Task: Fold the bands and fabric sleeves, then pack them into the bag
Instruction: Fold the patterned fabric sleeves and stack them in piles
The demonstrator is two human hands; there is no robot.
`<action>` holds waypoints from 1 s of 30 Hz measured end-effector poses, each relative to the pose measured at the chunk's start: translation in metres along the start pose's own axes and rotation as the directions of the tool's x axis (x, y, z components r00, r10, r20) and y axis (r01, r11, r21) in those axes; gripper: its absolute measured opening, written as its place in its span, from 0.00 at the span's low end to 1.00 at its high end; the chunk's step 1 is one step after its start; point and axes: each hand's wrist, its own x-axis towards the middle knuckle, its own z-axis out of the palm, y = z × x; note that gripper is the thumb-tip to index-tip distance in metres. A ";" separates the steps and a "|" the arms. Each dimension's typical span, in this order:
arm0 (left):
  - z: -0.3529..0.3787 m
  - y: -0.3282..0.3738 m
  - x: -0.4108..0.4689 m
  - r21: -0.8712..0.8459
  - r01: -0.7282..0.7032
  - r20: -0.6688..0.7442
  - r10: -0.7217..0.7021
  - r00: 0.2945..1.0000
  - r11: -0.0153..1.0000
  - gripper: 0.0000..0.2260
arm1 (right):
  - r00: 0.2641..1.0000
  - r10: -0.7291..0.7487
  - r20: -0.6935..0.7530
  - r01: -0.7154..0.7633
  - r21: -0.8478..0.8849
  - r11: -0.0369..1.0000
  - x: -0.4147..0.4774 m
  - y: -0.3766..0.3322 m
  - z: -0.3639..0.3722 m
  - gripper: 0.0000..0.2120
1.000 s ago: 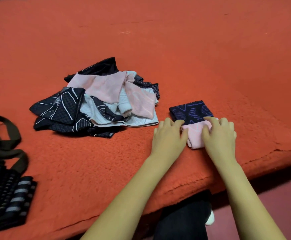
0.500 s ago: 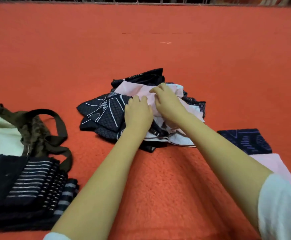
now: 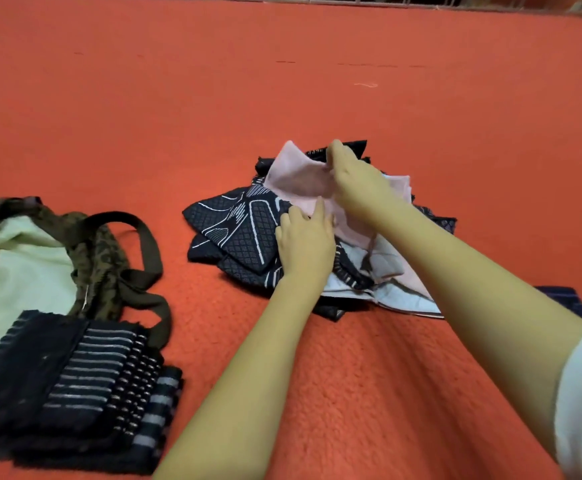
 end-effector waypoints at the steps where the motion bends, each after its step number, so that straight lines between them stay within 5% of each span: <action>1: -0.002 0.000 0.000 -0.054 0.003 0.003 -0.003 1.000 0.999 0.20 | 1.000 -0.001 -0.011 0.001 0.014 1.000 -0.002 0.000 -0.009 0.18; 5: -0.020 0.009 0.002 -0.393 0.000 0.005 0.002 1.000 0.920 0.21 | 0.995 0.100 0.016 -0.101 0.252 0.962 -0.019 -0.001 -0.055 0.23; 10: -0.048 0.020 -0.018 -0.566 0.065 0.121 0.006 0.993 0.822 0.22 | 0.969 0.247 -0.012 -0.163 0.722 0.672 -0.061 -0.015 -0.087 0.20; 15: -0.072 -0.006 -0.066 -0.751 -0.069 -0.051 0.046 0.998 0.656 0.17 | 0.959 0.280 0.034 -0.206 0.764 0.611 -0.126 -0.042 -0.073 0.19; 19: -0.084 -0.042 -0.111 -0.712 -0.232 -0.186 0.141 0.972 0.663 0.17 | 0.977 0.212 -0.028 -0.124 0.736 0.666 -0.172 -0.063 -0.049 0.24; 24: -0.067 -0.090 -0.143 -0.561 -0.230 -0.114 0.202 0.973 0.795 0.19 | 0.990 0.137 -0.029 -0.082 0.674 0.735 -0.210 -0.089 0.002 0.22; 27: -0.035 -0.109 -0.156 -0.124 -0.176 -0.049 0.171 0.984 0.977 0.18 | 0.971 0.224 0.086 -0.238 0.473 0.848 -0.222 -0.093 0.040 0.16; 30: -0.028 -0.111 -0.156 0.144 -0.156 -0.130 0.175 0.976 0.977 0.12 | 0.979 0.202 -0.015 -0.184 0.351 0.918 -0.228 -0.099 0.047 0.12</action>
